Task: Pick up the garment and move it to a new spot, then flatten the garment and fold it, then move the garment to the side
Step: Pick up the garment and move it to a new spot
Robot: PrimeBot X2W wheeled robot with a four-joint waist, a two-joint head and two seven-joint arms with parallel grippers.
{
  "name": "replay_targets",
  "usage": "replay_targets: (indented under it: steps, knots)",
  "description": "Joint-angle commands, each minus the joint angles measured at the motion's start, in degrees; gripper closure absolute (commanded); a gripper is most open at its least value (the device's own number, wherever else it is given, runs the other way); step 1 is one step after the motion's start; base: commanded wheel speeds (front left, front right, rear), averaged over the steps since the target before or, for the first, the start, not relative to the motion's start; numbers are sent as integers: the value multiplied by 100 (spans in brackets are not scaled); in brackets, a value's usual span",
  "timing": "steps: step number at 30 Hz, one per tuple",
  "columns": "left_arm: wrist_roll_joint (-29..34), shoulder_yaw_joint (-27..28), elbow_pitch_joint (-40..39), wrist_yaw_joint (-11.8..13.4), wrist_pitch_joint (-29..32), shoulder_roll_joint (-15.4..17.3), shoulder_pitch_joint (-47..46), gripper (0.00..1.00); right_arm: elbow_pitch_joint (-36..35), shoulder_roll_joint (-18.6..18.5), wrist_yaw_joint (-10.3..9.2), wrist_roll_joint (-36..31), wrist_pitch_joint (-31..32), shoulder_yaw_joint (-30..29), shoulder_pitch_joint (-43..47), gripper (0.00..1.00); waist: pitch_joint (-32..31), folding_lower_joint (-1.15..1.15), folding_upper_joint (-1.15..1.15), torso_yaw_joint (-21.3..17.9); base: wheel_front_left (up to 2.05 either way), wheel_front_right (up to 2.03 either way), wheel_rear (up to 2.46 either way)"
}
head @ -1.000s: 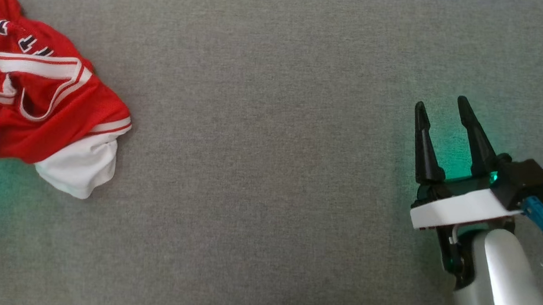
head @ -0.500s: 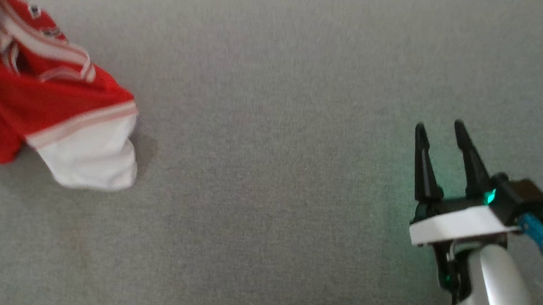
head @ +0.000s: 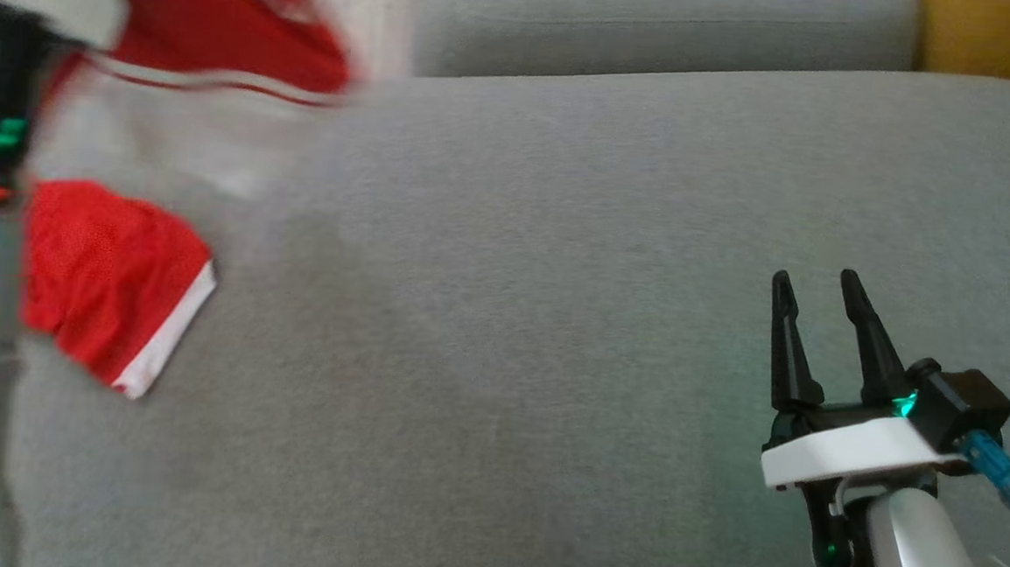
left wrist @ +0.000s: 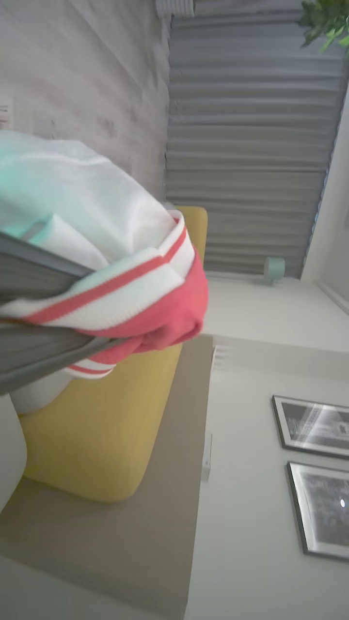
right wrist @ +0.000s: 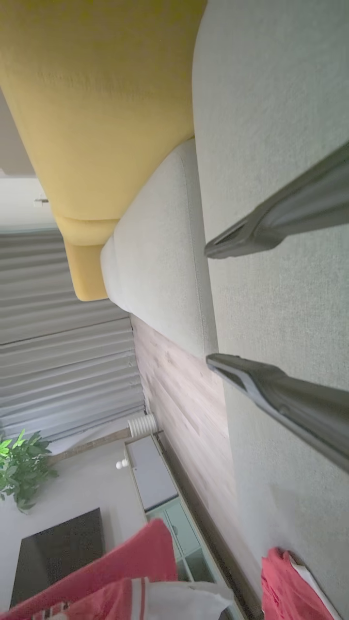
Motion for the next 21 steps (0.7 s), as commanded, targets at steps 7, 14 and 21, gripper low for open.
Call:
replay_targets:
  steps: [7,14,21]
  knots:
    - [-185,-376,-282,14,-237,-658,-213,100,-259,-28,44,-15,15,134,-89,0,12,1,0,-702,0,0,0]
    - [-258,-898,538,-37,-687,-1339,595,100,-282,-28,44,52,-3,192,-159,0,189,1,0,-1179,0,0,0]
    - [229,-1449,2152,-67,-1549,-1634,1266,100,-245,-28,44,100,-42,251,-233,0,270,1,0,-1343,0,0,0]
